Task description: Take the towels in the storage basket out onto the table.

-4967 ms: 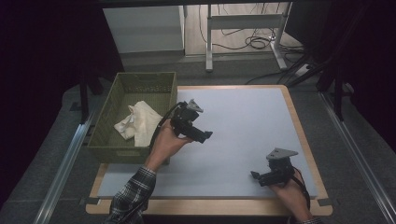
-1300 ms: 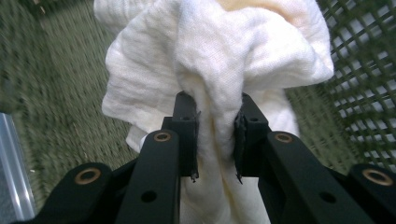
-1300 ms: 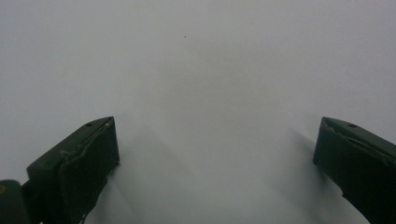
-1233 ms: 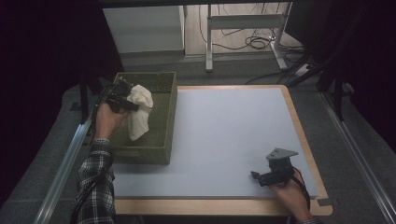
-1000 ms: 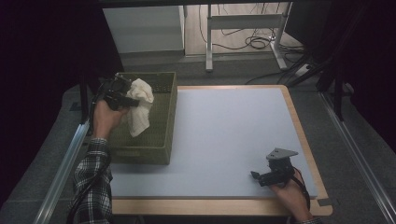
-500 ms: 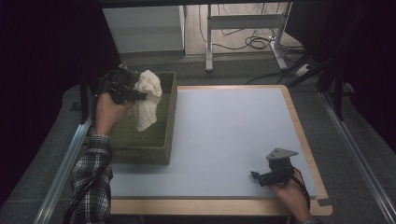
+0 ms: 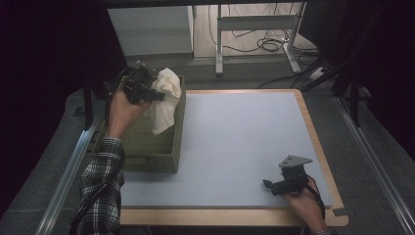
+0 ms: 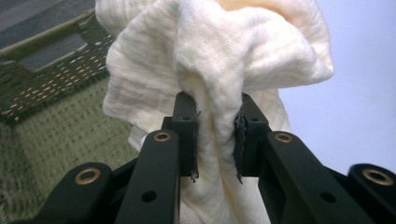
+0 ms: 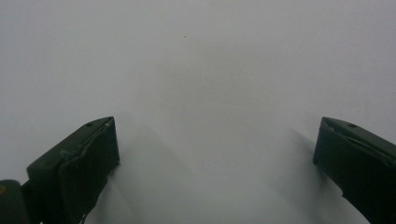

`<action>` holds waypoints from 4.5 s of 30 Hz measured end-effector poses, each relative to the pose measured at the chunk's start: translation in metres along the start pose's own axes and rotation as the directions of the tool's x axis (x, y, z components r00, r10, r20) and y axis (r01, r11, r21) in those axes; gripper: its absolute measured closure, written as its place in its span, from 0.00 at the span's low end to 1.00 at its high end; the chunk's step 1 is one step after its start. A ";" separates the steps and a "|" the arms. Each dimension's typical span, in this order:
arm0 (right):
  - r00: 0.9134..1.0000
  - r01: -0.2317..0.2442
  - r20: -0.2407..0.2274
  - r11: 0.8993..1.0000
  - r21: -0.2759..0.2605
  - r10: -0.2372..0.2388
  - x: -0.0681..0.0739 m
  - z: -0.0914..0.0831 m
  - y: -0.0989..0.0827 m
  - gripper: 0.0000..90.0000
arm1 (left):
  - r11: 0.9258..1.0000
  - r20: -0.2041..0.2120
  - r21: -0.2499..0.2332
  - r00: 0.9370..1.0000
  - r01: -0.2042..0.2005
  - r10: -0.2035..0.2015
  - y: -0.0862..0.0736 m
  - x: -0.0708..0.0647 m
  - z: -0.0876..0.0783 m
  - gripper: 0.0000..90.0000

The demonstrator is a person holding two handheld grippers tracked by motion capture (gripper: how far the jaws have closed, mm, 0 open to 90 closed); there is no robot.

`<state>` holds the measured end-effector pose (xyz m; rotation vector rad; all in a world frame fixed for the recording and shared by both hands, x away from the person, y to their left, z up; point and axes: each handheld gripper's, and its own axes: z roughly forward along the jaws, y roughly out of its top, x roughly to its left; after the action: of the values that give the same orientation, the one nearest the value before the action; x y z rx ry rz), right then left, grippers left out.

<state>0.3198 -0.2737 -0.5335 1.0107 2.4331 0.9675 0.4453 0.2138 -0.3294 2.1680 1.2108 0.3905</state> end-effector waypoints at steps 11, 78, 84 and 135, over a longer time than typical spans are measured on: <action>1.000 -0.001 0.000 1.000 0.001 0.001 0.000 0.000 0.000 0.00 | 0.999 0.036 0.002 0.999 -0.033 0.033 0.020 -0.022 0.014 0.82; 1.000 -0.003 -0.002 1.000 0.002 0.003 0.000 0.000 0.000 0.00 | 0.967 0.240 0.109 0.950 -0.231 0.200 0.017 -0.183 0.208 0.79; 1.000 -0.003 -0.001 1.000 0.002 0.003 0.000 0.000 0.000 0.00 | 0.963 0.250 0.125 0.947 -0.240 0.203 0.008 -0.189 0.224 0.64; 0.957 0.220 -0.192 0.976 -0.011 -0.217 0.059 0.060 0.077 0.78 | 0.990 0.217 -0.087 0.968 -0.110 0.127 -0.079 -0.155 0.208 0.62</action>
<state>0.3487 -0.1636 -0.5249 0.6579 2.6407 1.0167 0.4195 0.0363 -0.5329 2.1598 0.9331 0.2311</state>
